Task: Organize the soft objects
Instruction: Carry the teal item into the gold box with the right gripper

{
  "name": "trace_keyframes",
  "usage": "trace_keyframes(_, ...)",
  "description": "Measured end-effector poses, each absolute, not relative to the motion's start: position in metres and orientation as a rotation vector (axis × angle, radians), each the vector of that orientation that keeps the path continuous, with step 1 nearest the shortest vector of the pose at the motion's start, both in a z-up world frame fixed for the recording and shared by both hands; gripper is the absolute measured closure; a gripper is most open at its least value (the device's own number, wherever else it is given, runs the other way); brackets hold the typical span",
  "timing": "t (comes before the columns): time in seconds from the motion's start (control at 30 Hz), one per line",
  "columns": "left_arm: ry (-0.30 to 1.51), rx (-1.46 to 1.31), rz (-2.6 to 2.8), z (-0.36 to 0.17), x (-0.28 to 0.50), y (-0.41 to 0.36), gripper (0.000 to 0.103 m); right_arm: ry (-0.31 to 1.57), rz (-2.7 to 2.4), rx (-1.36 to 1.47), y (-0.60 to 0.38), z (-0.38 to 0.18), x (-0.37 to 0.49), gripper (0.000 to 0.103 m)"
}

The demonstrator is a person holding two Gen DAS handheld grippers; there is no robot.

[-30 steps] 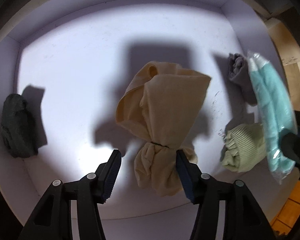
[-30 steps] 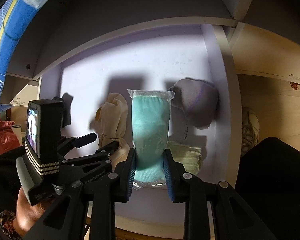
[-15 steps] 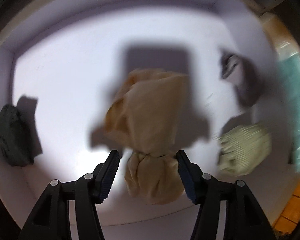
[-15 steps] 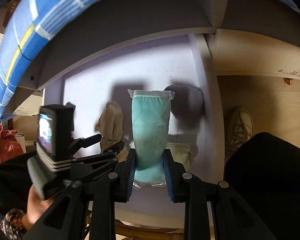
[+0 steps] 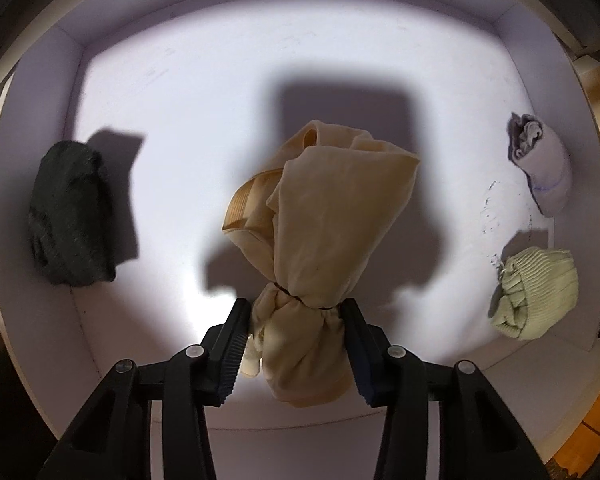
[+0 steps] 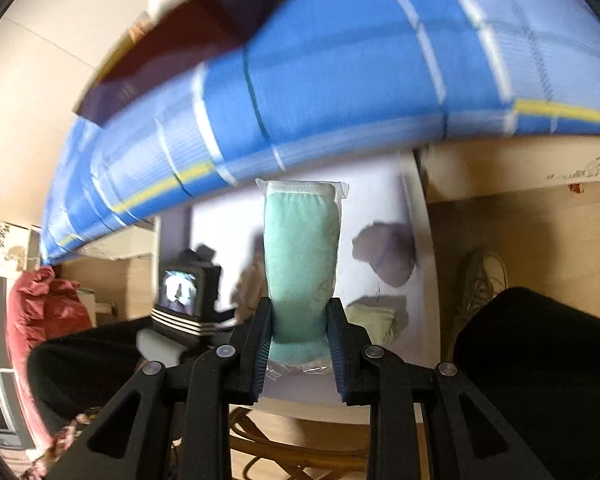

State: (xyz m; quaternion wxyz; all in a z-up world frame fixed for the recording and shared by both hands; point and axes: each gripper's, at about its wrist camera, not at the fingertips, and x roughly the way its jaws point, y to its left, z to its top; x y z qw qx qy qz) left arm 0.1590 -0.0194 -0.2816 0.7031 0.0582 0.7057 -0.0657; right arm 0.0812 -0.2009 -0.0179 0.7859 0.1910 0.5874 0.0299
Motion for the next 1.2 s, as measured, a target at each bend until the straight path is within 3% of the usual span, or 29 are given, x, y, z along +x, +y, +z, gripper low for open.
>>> trace_keyframes(0.3, 1.587, 0.131, -0.134, -0.286, 0.157, -0.03, 0.057, 1.095, 0.119, 0.363, -0.198, 0.077, 0.097, 0.076)
trace_keyframes(0.57, 1.597, 0.134, -0.12, -0.289, 0.164, -0.036, 0.055, 1.038, 0.18, 0.277, -0.169, 0.122, 0.143, 0.076)
trace_keyframes(1.2, 1.587, 0.133, -0.118, -0.283, 0.161, -0.039, 0.054, 1.117, 0.2, -0.003, -0.096, 0.094, 0.272, 0.076)
